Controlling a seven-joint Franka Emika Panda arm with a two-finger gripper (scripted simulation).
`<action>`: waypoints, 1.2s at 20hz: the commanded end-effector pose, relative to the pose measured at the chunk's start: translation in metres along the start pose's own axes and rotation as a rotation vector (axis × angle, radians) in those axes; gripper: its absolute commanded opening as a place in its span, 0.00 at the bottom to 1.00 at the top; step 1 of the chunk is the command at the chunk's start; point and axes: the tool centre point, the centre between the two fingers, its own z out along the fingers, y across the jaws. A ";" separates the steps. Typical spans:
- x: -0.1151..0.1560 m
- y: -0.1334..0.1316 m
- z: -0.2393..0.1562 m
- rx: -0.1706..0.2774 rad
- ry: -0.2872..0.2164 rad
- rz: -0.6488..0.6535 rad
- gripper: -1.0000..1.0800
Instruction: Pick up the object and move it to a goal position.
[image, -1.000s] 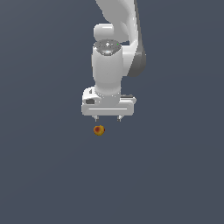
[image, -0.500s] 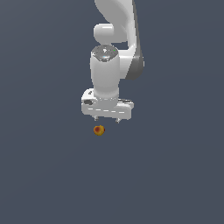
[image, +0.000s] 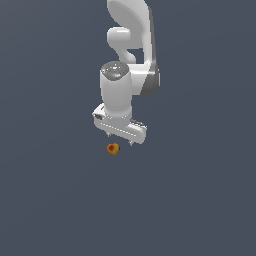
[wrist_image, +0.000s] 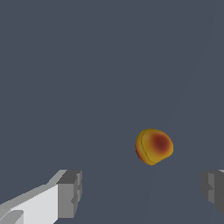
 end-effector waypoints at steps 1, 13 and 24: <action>-0.002 0.004 0.007 0.000 -0.005 0.079 0.96; -0.010 0.024 0.036 -0.010 -0.026 0.454 0.96; -0.018 0.044 0.060 -0.029 -0.034 0.788 0.96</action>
